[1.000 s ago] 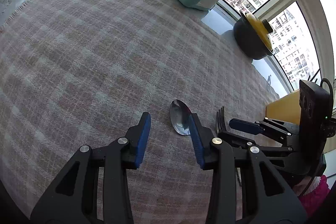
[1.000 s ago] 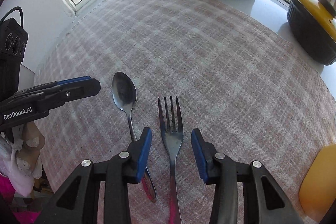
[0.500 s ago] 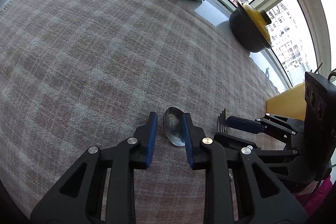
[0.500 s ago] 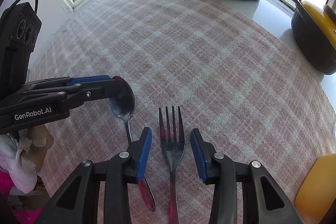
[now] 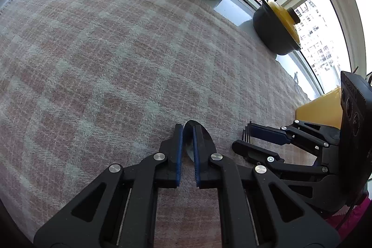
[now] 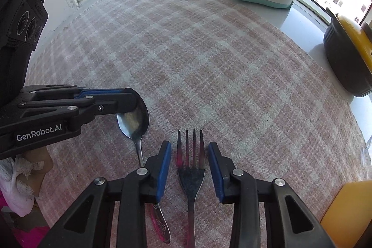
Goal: Organize utensils
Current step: 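Close the left tool on the metal spoon while the right tool grasps the fork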
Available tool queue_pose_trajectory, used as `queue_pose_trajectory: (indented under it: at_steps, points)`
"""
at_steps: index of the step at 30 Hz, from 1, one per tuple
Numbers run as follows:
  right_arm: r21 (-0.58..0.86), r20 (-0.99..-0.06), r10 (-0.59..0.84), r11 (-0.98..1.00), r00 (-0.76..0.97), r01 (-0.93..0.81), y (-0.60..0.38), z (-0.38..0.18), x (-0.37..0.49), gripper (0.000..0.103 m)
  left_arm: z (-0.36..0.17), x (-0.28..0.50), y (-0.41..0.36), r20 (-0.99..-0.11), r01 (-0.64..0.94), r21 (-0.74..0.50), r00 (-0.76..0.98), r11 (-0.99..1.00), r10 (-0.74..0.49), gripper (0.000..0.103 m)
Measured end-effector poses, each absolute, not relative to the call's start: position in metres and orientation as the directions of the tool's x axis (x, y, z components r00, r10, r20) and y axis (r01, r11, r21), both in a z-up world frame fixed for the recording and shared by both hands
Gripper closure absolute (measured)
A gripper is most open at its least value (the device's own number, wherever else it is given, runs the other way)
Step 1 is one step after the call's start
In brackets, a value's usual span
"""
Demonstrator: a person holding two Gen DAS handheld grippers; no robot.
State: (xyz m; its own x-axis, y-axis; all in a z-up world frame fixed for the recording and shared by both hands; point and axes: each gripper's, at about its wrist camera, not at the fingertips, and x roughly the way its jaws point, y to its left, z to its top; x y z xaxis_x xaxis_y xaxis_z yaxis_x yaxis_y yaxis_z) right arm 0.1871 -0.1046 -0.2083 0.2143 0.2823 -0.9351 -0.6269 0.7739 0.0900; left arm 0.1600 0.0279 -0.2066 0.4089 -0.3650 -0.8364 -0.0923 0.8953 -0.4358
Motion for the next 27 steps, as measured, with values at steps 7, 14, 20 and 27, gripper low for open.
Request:
queue_pose_trajectory:
  at_steps: [7, 14, 20, 27]
  points:
    - [0.087, -0.933, 0.283, 0.778, 0.223, -0.622, -0.105, -0.207, 0.190, 0.080, -0.201, 0.155, 0.030, -0.829, -0.089, -0.441, 0.423, 0.893, -0.367, 0.101]
    - [0.108, -0.914, 0.315, 0.797, 0.257, -0.595, -0.124, -0.192, 0.184, 0.080, -0.190, 0.148, 0.027, -0.829, -0.068, -0.412, 0.441, 0.908, -0.344, 0.102]
    - [0.107, -0.908, 0.321, 0.800, 0.271, -0.590, -0.138, -0.182, 0.179, 0.081, -0.194, 0.144, 0.029, -0.839, -0.118, -0.417, 0.433, 0.901, -0.331, 0.100]
    - [0.122, -0.906, 0.326, 0.811, 0.270, -0.572, -0.153, -0.179, 0.176, 0.081, -0.193, 0.139, 0.030, -0.833, -0.162, -0.459, 0.420, 0.874, -0.359, 0.065]
